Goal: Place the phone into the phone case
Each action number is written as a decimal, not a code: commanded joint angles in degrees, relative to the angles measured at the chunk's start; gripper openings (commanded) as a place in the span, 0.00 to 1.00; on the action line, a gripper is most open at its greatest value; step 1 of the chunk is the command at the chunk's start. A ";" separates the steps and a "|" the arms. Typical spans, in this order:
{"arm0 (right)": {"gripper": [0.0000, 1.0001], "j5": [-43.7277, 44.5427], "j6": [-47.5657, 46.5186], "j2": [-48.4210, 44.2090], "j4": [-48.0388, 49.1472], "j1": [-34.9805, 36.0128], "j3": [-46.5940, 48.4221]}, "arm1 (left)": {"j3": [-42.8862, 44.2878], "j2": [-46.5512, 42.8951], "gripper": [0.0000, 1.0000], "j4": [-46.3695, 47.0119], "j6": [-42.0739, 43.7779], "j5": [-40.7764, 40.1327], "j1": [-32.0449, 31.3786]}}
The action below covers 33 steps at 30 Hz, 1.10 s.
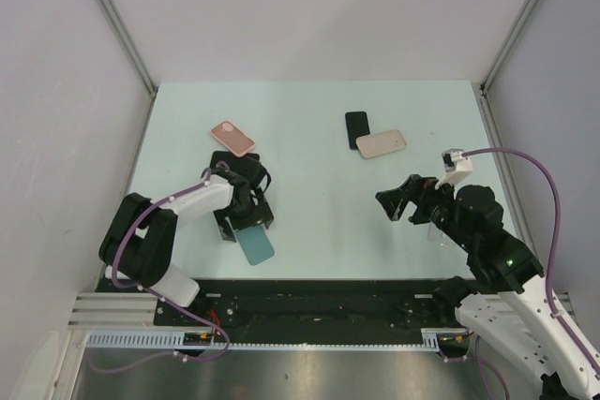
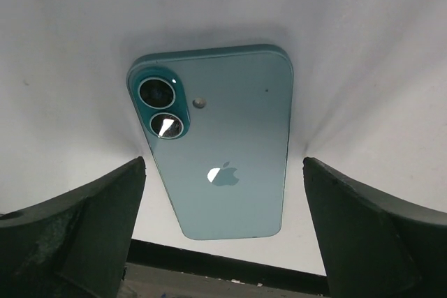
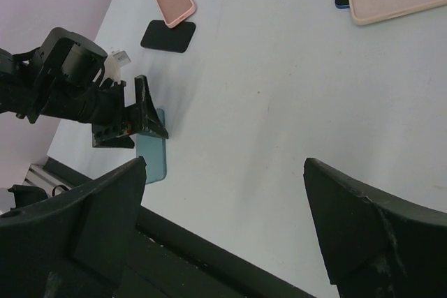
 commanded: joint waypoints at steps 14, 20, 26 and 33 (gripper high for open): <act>0.99 0.67 1.17 -0.84 -0.28 -0.19 -1.51 | -1.44 1.27 0.86 -0.09 -1.80 -2.99 -0.56; 0.99 -2.05 2.84 -0.31 1.21 -0.19 -2.65 | -1.53 0.22 0.72 0.52 -0.49 -1.51 -0.56; 0.98 -7.84 6.18 2.06 6.04 0.07 -6.77 | -3.45 -5.31 0.62 4.38 1.36 4.02 -0.56; 0.93 -10.06 15.75 9.35 20.78 5.60 -14.60 | -8.82 -10.77 0.56 15.10 0.75 14.83 -0.64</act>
